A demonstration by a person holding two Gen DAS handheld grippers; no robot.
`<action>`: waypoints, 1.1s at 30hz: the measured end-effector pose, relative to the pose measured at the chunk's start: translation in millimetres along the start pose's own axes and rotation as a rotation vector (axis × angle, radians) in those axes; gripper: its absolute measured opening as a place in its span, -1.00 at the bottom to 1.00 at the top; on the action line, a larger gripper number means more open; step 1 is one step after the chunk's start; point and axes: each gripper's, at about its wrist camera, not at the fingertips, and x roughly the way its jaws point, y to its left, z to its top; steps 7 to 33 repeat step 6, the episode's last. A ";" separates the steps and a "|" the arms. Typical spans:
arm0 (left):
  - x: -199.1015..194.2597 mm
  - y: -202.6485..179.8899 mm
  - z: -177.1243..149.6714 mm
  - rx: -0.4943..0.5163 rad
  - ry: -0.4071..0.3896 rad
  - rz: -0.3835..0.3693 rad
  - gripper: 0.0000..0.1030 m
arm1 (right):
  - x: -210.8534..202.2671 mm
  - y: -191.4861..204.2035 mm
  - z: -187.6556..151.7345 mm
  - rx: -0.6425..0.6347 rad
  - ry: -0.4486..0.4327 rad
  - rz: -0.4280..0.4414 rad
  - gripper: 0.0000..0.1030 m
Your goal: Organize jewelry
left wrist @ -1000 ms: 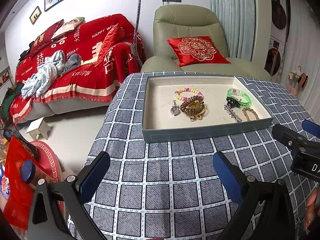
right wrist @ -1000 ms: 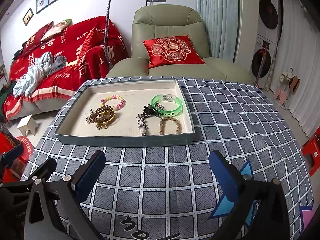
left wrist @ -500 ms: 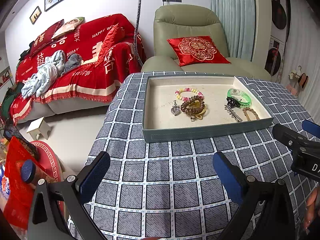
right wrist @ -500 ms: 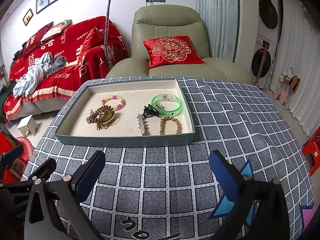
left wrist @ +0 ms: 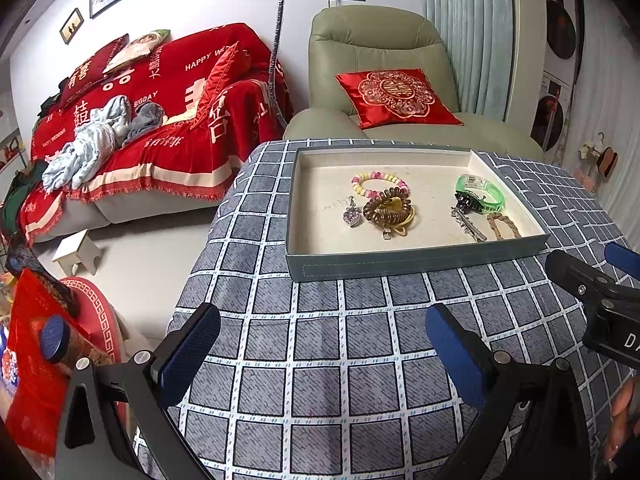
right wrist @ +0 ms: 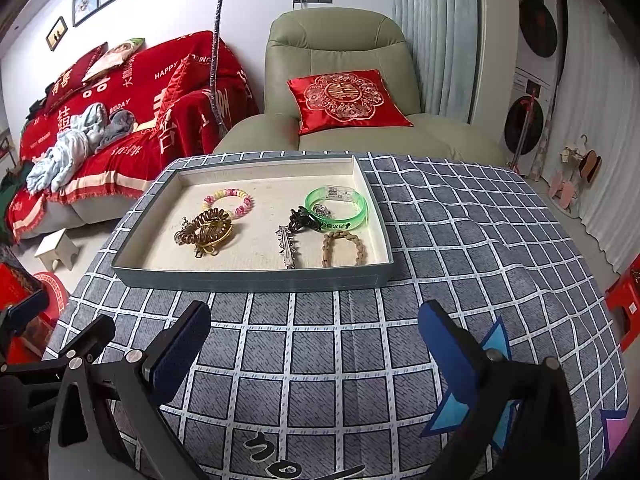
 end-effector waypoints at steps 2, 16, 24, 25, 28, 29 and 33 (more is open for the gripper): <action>-0.5 0.0 0.7 -0.001 -0.006 -0.001 1.00 | 0.7 1.0 -0.7 -0.001 0.002 0.001 1.00; -2.8 -1.1 1.0 0.010 -0.019 -0.009 1.00 | 1.2 1.5 -1.4 0.000 0.003 0.001 1.00; -2.8 -1.1 1.0 0.010 -0.019 -0.009 1.00 | 1.2 1.5 -1.4 0.000 0.003 0.001 1.00; -2.8 -1.1 1.0 0.010 -0.019 -0.009 1.00 | 1.2 1.5 -1.4 0.000 0.003 0.001 1.00; -2.8 -1.1 1.0 0.010 -0.019 -0.009 1.00 | 1.2 1.5 -1.4 0.000 0.003 0.001 1.00; -2.8 -1.1 1.0 0.010 -0.019 -0.009 1.00 | 1.2 1.5 -1.4 0.000 0.003 0.001 1.00; -2.8 -1.1 1.0 0.010 -0.019 -0.009 1.00 | 1.2 1.5 -1.4 0.000 0.003 0.001 1.00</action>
